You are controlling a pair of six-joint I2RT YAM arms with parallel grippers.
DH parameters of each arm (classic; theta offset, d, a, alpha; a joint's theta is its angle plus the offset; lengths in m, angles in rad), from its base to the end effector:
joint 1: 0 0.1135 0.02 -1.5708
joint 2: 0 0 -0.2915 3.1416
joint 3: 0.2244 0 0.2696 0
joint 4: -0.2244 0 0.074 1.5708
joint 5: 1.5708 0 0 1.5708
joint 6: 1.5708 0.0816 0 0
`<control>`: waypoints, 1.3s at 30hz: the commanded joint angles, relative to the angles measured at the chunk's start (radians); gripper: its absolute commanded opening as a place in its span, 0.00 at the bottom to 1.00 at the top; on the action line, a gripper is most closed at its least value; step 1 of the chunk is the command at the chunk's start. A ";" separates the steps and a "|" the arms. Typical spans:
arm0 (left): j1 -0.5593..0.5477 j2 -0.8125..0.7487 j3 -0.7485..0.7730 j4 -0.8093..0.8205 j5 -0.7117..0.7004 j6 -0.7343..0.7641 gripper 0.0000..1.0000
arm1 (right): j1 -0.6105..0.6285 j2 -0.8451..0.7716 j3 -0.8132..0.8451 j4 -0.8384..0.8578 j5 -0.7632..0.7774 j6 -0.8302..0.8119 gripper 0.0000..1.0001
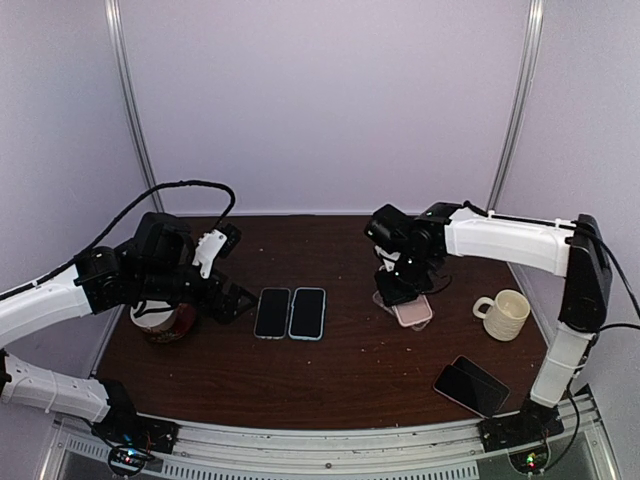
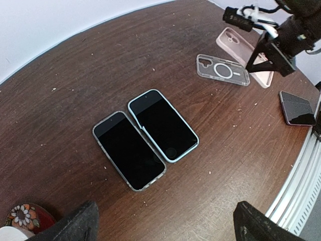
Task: Put the phone into the phone case
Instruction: Pick up the phone case from the phone case, then place the phone case at the center of the board.
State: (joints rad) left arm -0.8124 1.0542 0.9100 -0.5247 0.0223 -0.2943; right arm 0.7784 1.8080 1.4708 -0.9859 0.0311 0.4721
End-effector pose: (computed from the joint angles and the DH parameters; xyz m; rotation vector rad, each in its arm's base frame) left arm 0.1822 -0.1949 0.2921 0.6049 2.2336 -0.6108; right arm 0.2827 0.2752 0.2157 -0.4395 2.8842 0.1758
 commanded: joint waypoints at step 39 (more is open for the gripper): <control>0.007 -0.052 -0.008 0.045 0.029 -0.002 0.98 | 0.277 -0.062 -0.135 -0.168 0.120 0.314 0.99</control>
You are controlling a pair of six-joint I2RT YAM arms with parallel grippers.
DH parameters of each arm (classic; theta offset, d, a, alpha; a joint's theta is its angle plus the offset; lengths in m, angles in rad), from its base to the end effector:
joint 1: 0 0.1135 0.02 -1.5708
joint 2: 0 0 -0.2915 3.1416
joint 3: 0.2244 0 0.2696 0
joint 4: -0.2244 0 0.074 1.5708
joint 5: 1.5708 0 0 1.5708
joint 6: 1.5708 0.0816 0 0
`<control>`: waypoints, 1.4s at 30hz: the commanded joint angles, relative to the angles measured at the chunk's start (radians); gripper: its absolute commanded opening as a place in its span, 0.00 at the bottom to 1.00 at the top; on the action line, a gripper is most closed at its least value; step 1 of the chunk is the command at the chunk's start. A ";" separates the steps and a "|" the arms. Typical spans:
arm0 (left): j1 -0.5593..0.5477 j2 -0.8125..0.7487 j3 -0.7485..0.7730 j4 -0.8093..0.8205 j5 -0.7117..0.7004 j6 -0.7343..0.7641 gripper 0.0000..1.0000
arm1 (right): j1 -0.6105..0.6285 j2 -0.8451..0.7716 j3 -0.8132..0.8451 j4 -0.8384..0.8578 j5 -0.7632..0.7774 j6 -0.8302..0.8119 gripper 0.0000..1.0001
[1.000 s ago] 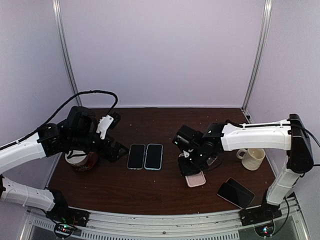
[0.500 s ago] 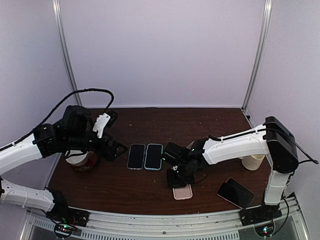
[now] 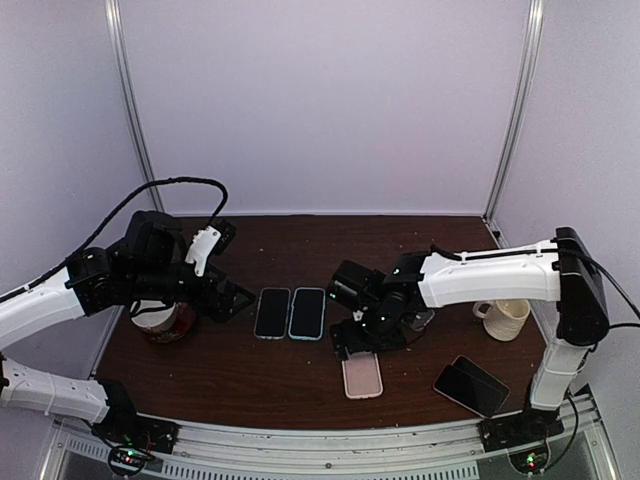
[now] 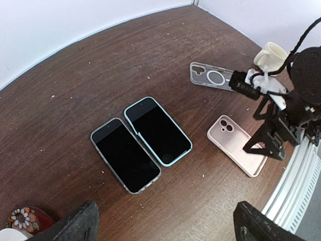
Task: Put the phone into the phone case
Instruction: Place the phone case at the center of the board, then pick up the phone.
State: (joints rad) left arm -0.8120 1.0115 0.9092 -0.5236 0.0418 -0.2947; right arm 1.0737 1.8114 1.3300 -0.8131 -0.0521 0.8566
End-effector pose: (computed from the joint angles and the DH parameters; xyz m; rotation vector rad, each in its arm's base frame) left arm 0.1757 -0.1903 0.3023 0.6057 2.1943 -0.6518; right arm 0.1835 0.3471 0.1785 -0.3360 2.9834 0.3877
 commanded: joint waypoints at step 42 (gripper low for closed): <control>0.007 0.012 -0.009 0.062 0.090 0.009 0.98 | -0.232 -0.090 -0.394 -0.305 -0.006 -0.405 1.00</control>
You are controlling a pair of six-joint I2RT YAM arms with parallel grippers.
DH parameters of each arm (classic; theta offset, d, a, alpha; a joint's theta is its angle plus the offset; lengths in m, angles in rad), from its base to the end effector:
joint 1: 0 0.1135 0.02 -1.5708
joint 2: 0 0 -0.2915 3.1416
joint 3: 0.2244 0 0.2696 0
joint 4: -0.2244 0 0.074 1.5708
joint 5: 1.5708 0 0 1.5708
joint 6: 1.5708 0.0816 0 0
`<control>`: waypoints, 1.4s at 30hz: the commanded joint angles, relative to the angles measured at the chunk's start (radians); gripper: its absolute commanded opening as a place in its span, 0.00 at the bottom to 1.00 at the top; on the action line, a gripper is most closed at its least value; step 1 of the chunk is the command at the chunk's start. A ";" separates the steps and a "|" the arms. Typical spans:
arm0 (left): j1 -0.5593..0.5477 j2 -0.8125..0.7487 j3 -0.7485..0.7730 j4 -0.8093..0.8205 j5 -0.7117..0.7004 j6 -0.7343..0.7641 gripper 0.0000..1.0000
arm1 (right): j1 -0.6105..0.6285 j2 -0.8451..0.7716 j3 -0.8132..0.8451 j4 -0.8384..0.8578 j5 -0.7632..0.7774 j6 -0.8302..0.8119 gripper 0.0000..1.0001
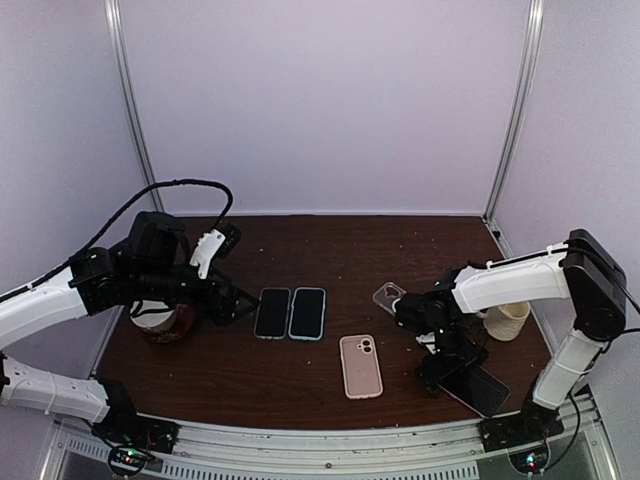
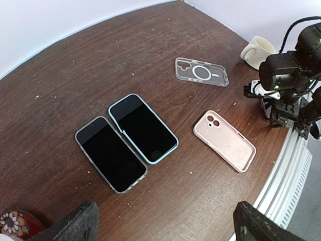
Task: Put the phone into the phone case
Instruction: Pick up the phone.
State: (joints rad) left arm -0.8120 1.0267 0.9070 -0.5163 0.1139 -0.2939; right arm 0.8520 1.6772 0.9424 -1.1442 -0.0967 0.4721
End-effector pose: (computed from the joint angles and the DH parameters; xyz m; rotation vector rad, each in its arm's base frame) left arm 0.1735 -0.1965 0.2990 0.6537 2.2082 -0.7219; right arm 0.1515 0.1851 0.1237 0.5144 -2.7882 0.1625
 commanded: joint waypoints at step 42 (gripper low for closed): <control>0.007 -0.004 -0.005 0.057 0.018 0.017 0.98 | -0.136 0.079 0.127 0.176 0.108 0.049 0.84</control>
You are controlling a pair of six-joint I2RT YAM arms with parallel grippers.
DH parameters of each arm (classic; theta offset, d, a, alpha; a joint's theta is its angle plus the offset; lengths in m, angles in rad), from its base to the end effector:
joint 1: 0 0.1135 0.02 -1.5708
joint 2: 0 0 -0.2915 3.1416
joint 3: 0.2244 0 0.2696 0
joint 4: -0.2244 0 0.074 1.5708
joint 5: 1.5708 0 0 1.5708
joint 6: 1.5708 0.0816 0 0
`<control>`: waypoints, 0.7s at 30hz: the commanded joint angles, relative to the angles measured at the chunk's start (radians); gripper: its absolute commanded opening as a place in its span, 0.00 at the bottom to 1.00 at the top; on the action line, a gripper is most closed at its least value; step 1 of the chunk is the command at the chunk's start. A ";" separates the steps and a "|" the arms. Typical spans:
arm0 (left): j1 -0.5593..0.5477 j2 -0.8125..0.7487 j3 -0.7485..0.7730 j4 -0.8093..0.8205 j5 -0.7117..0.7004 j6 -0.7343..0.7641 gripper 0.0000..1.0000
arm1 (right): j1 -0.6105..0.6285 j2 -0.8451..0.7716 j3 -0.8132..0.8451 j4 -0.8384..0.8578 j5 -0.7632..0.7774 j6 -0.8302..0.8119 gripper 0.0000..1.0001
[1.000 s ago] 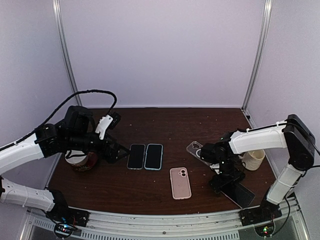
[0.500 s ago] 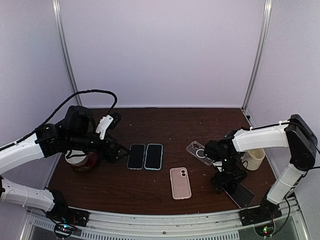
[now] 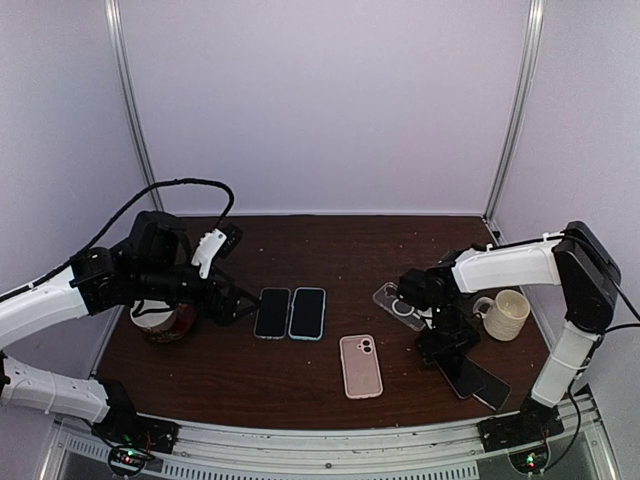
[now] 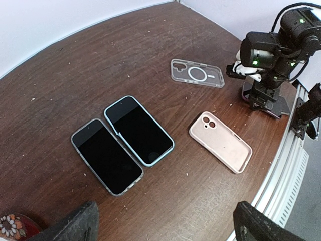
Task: Put the phone into the phone case
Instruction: Pick up the phone.
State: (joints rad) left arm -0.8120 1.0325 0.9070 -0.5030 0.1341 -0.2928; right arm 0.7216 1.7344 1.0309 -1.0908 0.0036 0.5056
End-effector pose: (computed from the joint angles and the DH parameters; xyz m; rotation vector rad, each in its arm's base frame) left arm 0.1738 -0.1992 0.2993 0.6659 2.2010 -0.7457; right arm 0.2046 0.1796 0.1251 0.3191 -2.9373 0.1953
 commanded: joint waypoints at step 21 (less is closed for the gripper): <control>0.007 -0.006 0.000 0.031 0.005 0.021 0.97 | -0.076 -0.040 0.054 0.019 -0.089 -0.134 1.00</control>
State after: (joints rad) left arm -0.8120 1.0313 0.9070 -0.5026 0.1341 -0.2855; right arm 0.6655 1.6997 1.0897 -1.0462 -0.0723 0.4168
